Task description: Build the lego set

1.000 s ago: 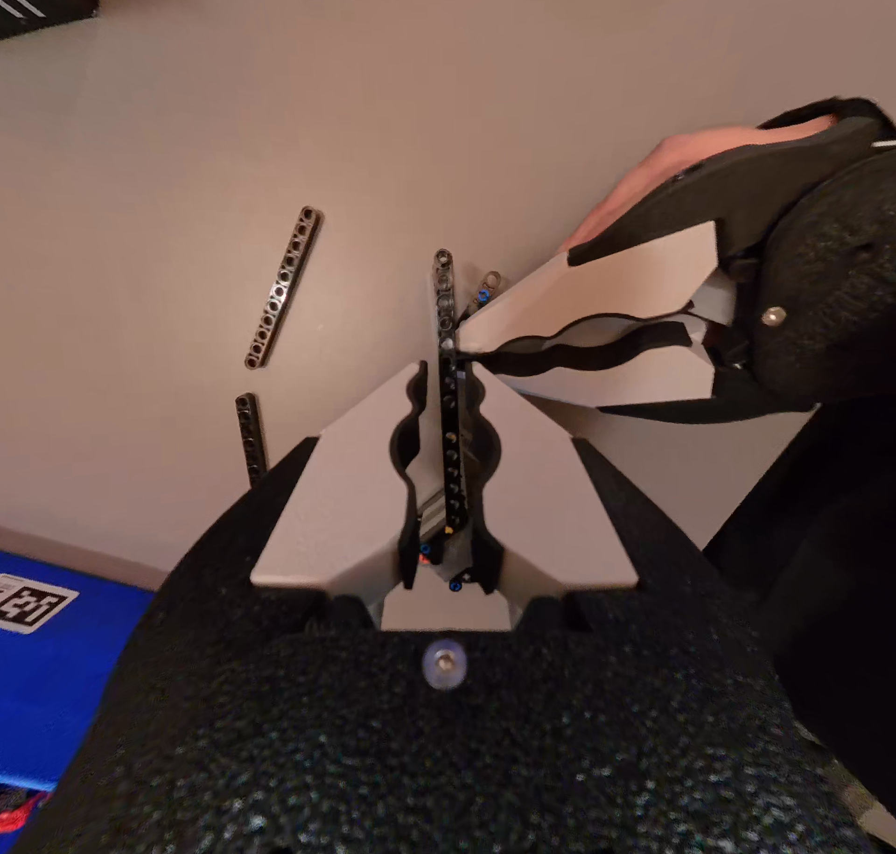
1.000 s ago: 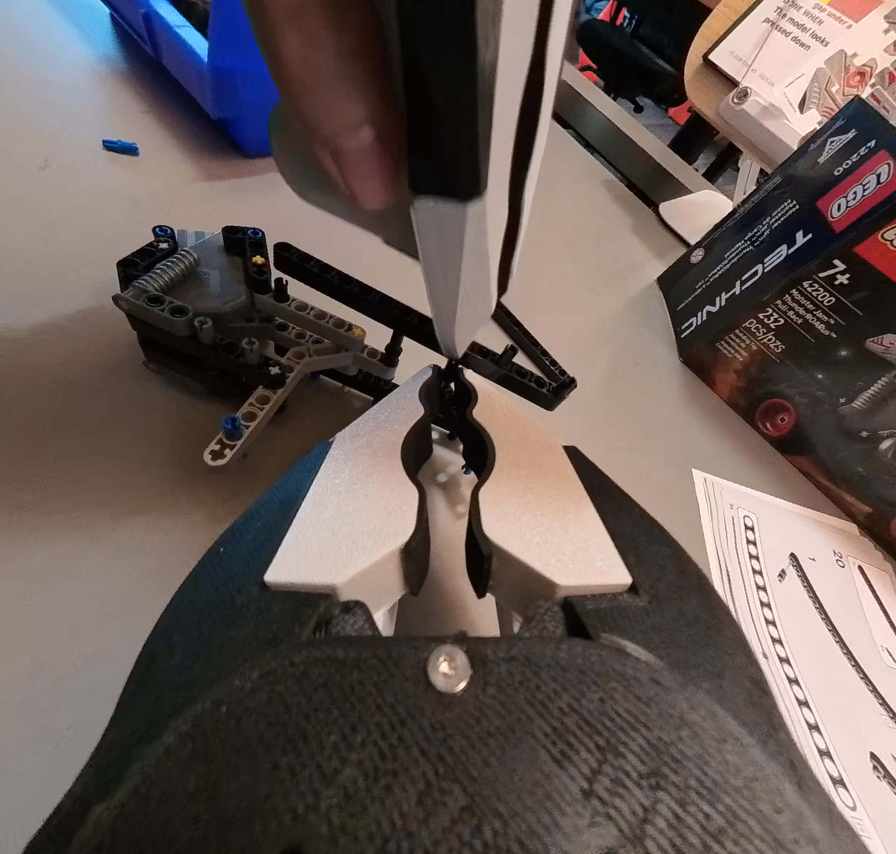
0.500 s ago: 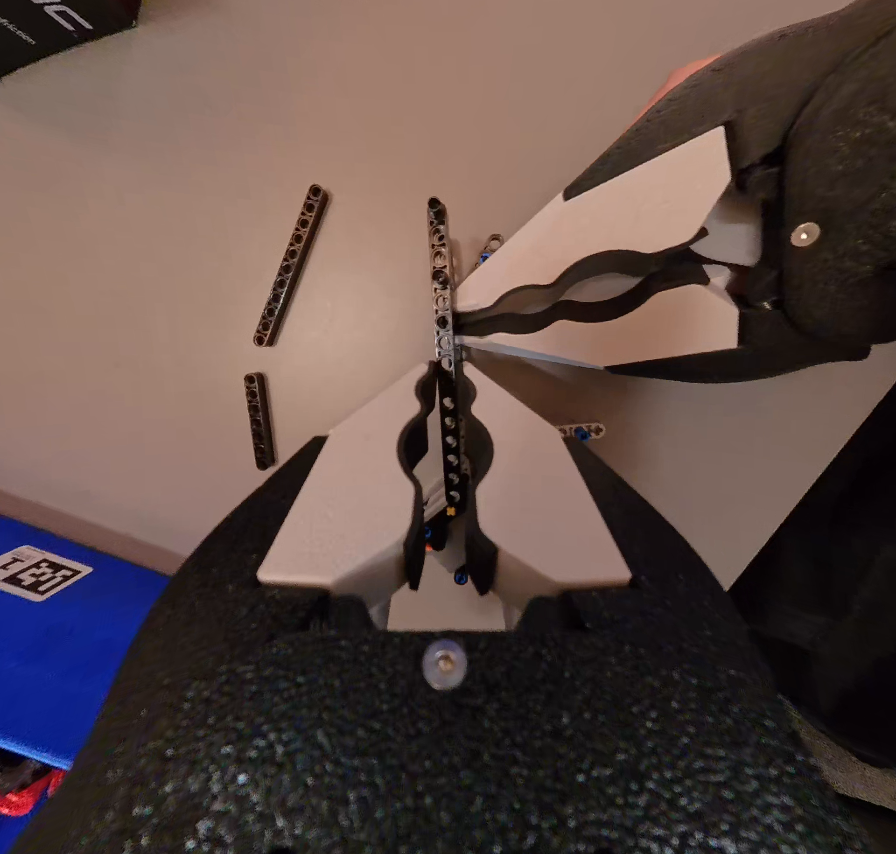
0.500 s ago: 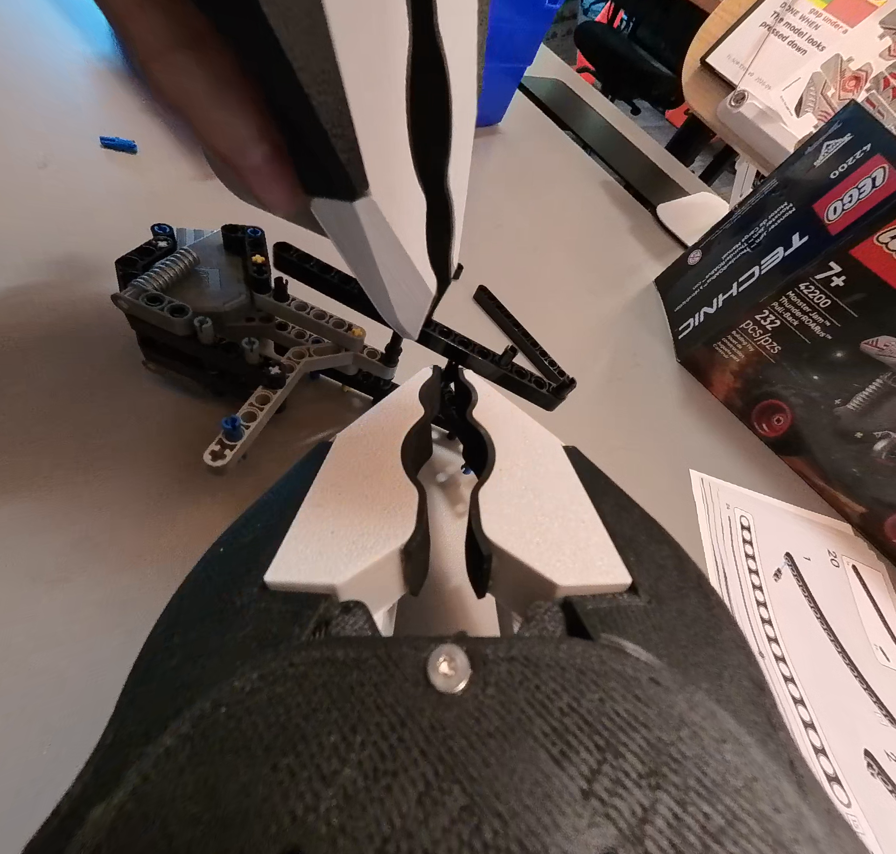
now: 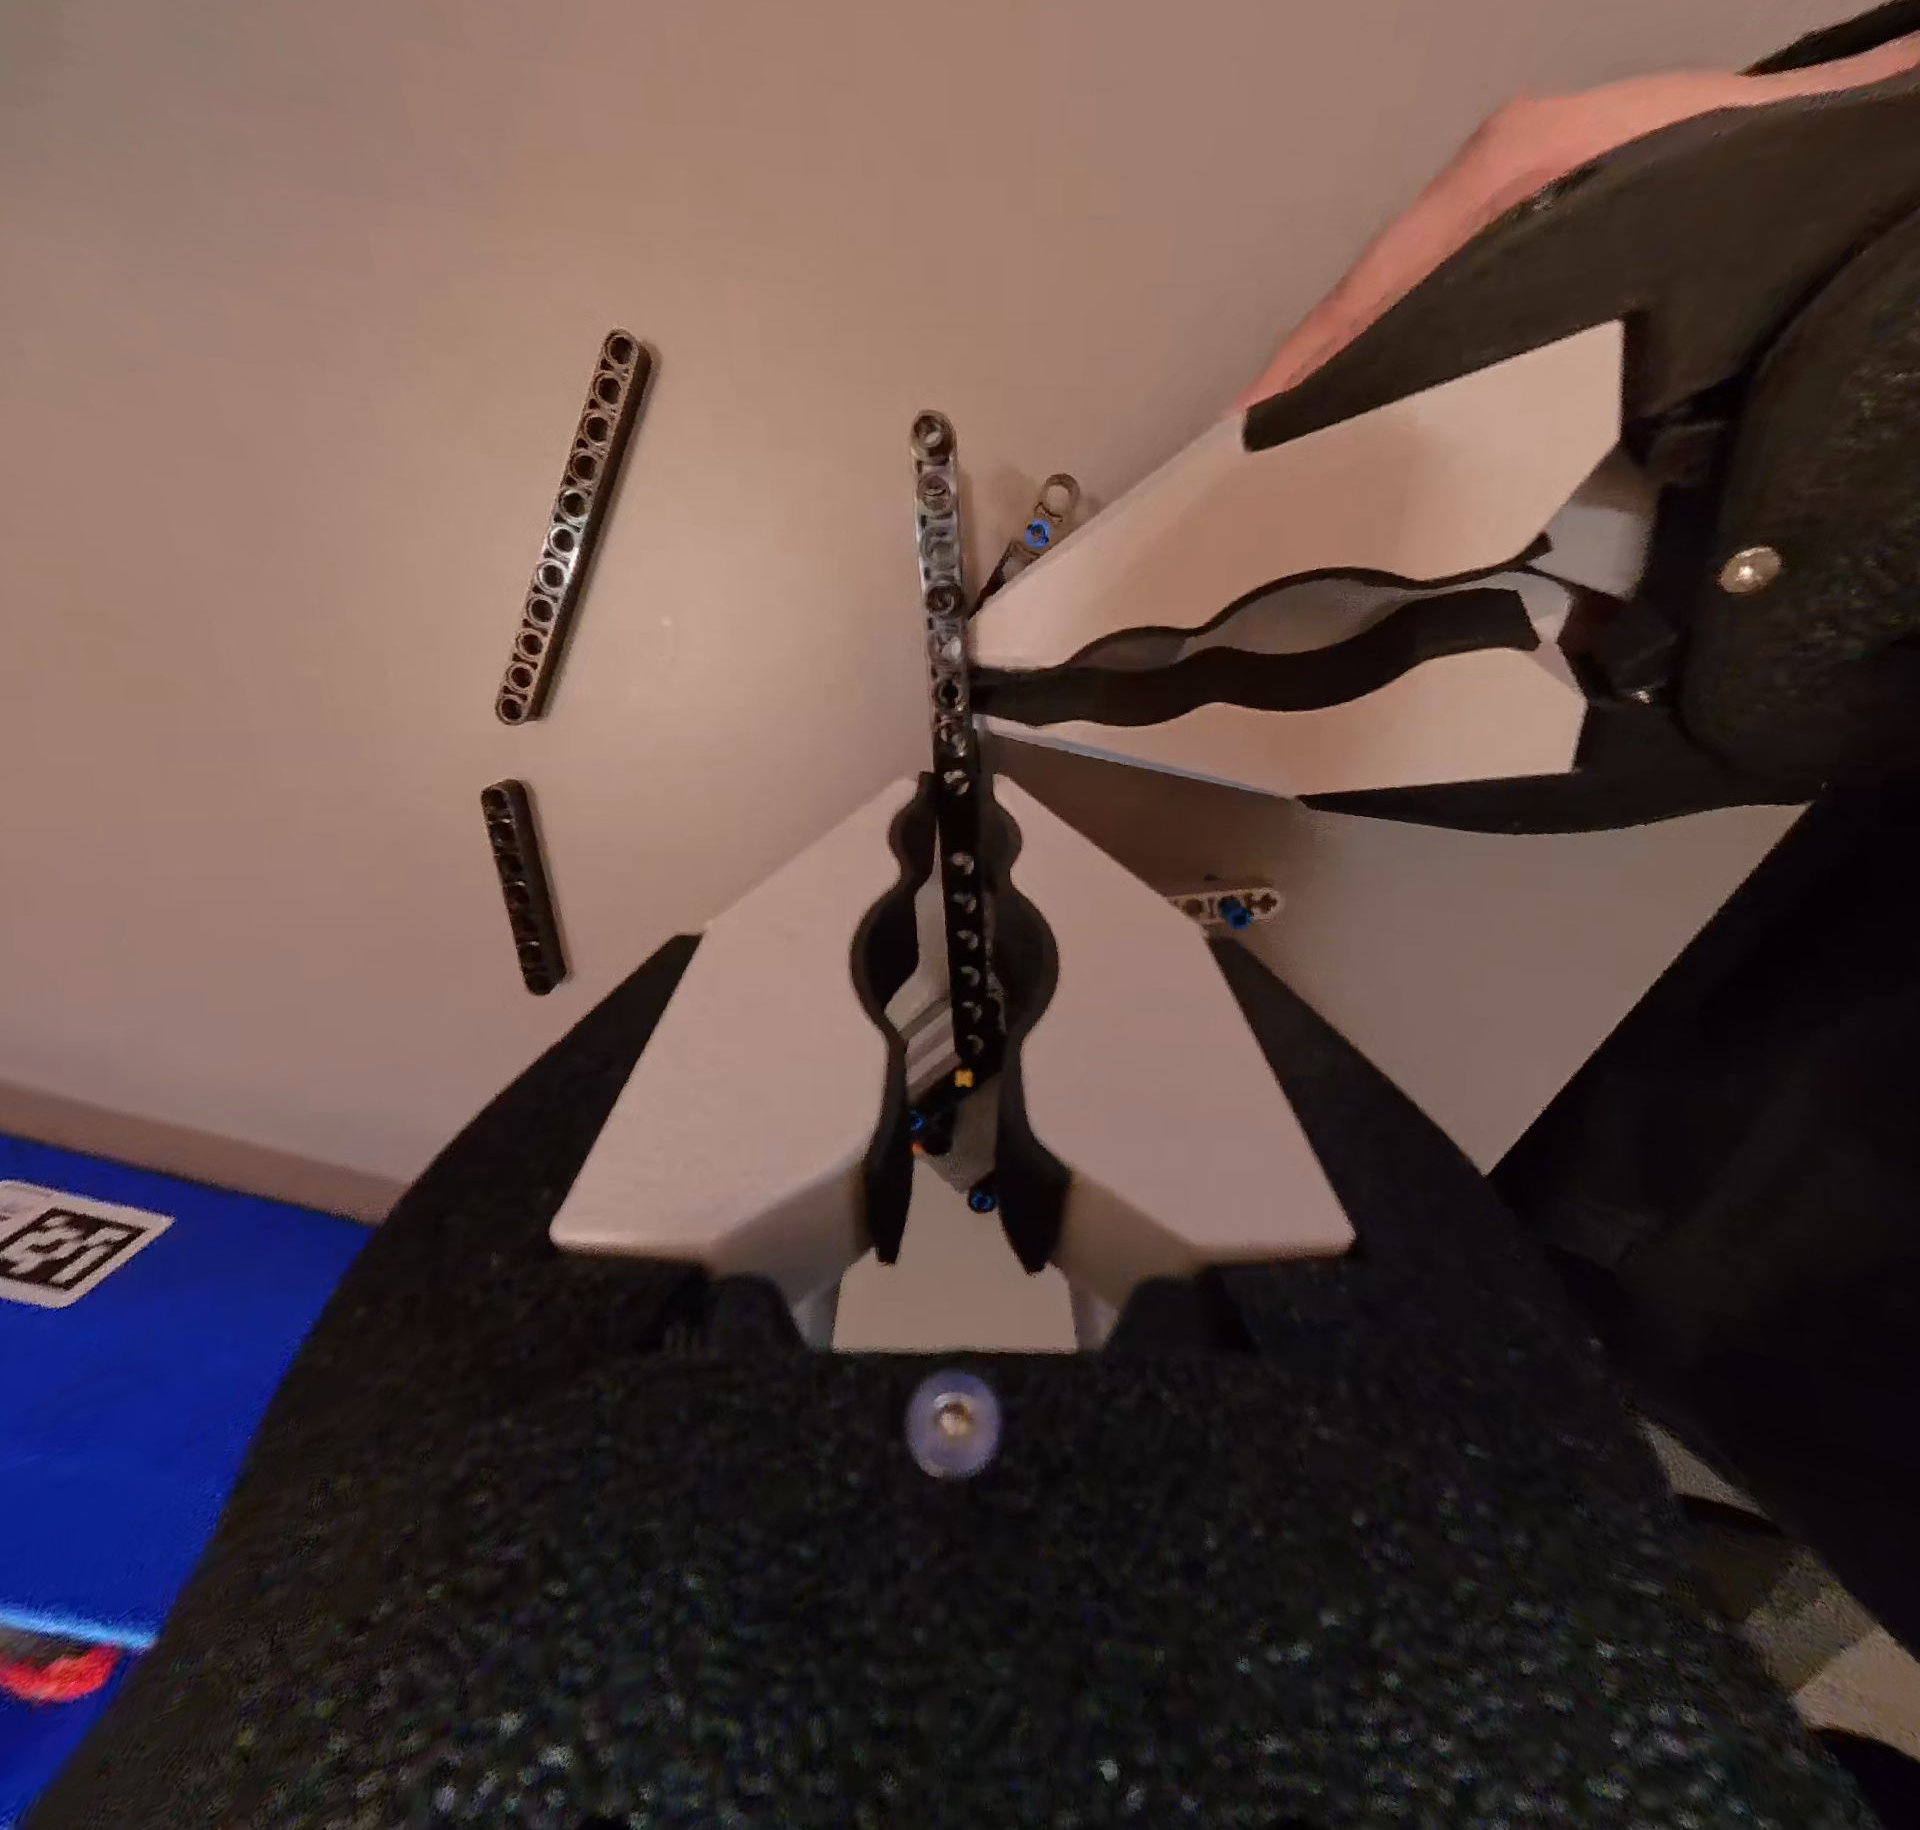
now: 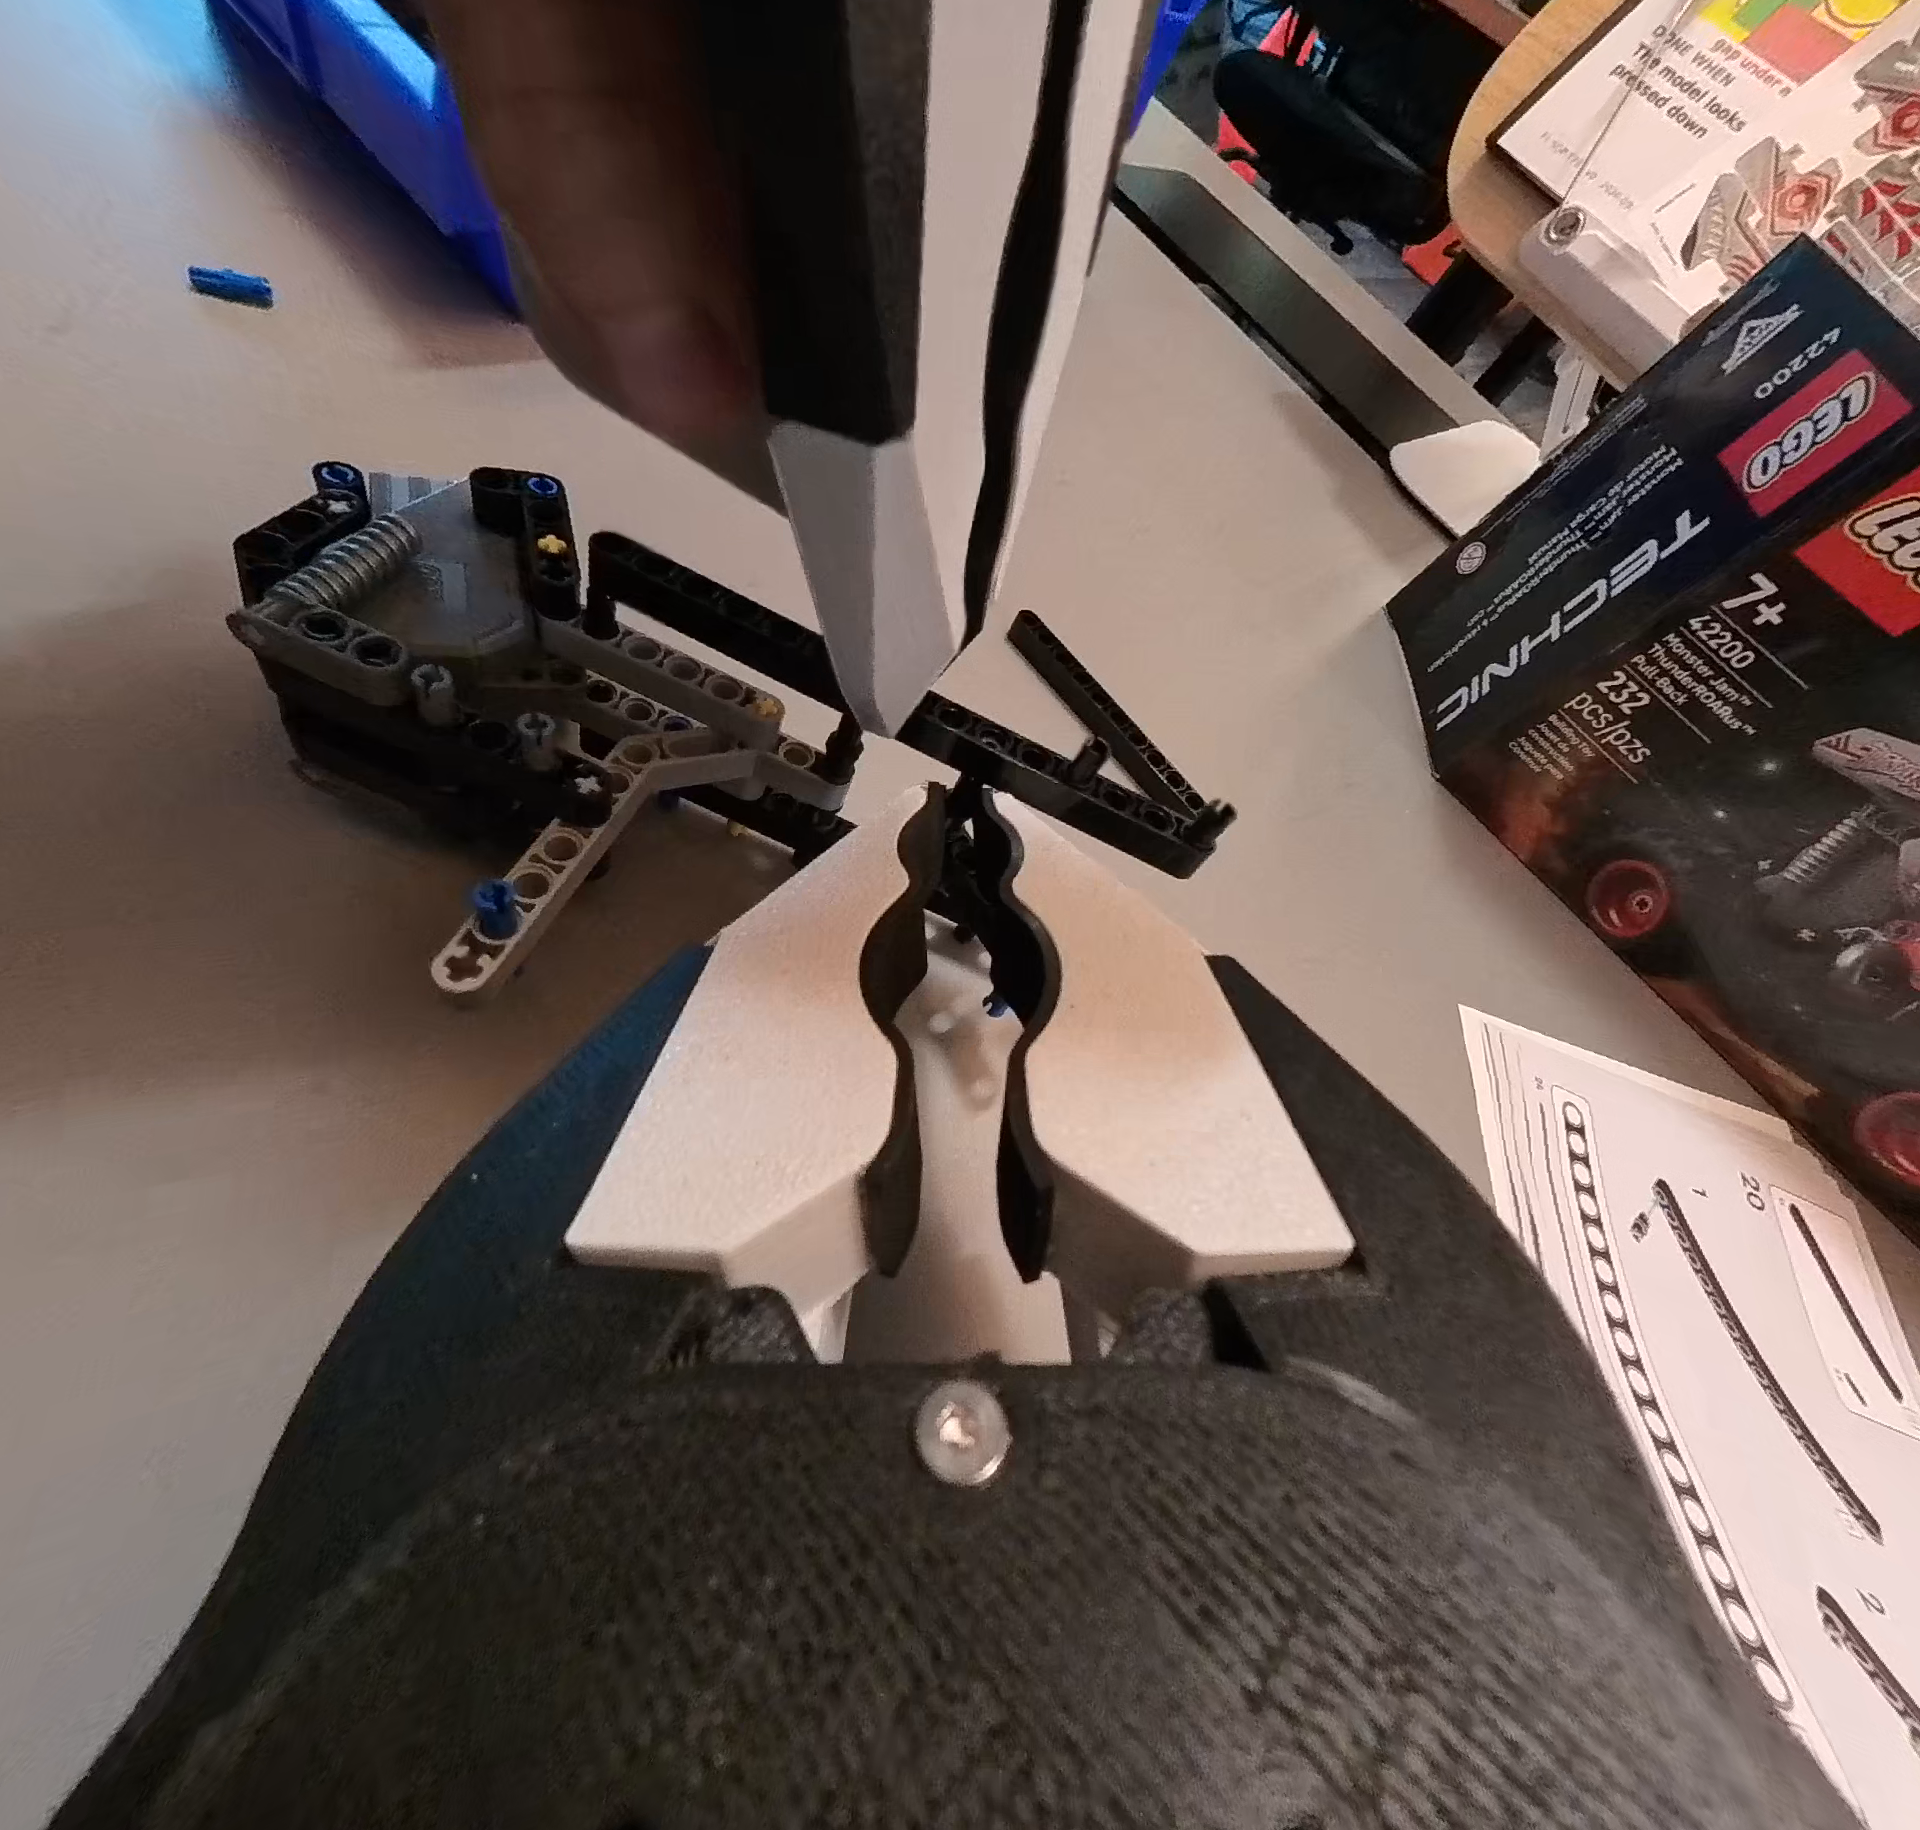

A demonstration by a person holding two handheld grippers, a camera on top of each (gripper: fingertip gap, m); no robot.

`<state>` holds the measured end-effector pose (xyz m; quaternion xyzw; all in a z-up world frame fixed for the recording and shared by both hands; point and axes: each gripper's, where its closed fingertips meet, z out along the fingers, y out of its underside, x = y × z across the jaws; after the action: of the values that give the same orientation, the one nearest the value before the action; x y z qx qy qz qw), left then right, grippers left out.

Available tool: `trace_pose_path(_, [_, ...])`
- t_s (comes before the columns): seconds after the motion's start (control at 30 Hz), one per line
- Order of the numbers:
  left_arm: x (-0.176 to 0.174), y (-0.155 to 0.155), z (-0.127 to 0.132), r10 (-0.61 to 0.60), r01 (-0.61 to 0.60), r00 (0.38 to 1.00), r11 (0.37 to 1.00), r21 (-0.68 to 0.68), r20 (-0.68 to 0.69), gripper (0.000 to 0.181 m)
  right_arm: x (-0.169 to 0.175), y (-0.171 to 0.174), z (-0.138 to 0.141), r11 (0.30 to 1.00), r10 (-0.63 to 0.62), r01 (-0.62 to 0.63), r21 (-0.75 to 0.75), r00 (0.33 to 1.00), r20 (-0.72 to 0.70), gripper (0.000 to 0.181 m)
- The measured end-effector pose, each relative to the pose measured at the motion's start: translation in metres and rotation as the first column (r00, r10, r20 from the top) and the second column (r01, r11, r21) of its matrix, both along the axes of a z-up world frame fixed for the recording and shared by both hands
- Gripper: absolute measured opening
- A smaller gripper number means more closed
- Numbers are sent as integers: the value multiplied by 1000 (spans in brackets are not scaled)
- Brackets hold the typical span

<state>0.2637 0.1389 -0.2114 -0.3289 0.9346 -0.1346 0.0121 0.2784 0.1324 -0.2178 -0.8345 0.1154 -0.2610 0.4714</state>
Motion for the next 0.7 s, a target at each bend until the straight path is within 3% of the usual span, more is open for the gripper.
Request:
trace_pose_path(0.03, [0,0,0,10,-10,1000,999,-30,-2,5,0,0,0,1000,1,-1,0,1000,0,3])
trace_pose_path(0.13, [0,-1,2,44,-44,999,990,-137,-4,5,0,0,0,1000,1,-1,0,1000,0,3])
trace_pose_path(0.27, [11,2,28,126,-102,989,960,-260,78,3,0,0,0,1000,-1,1,-4,1000,11,3])
trace_pose_path(0.33, [4,4,24,97,-83,994,974,-211,57,14,-1,0,0,1000,0,0,-7,1000,18,3])
trace_pose_path(0.43, [0,6,14,43,-35,997,993,-116,69,14,-1,1,0,1000,1,-1,-7,1000,19,3])
trace_pose_path(0.7, [2,-4,0,-16,23,996,997,-70,88,9,-1,0,0,1000,6,-5,-10,1000,27,3])
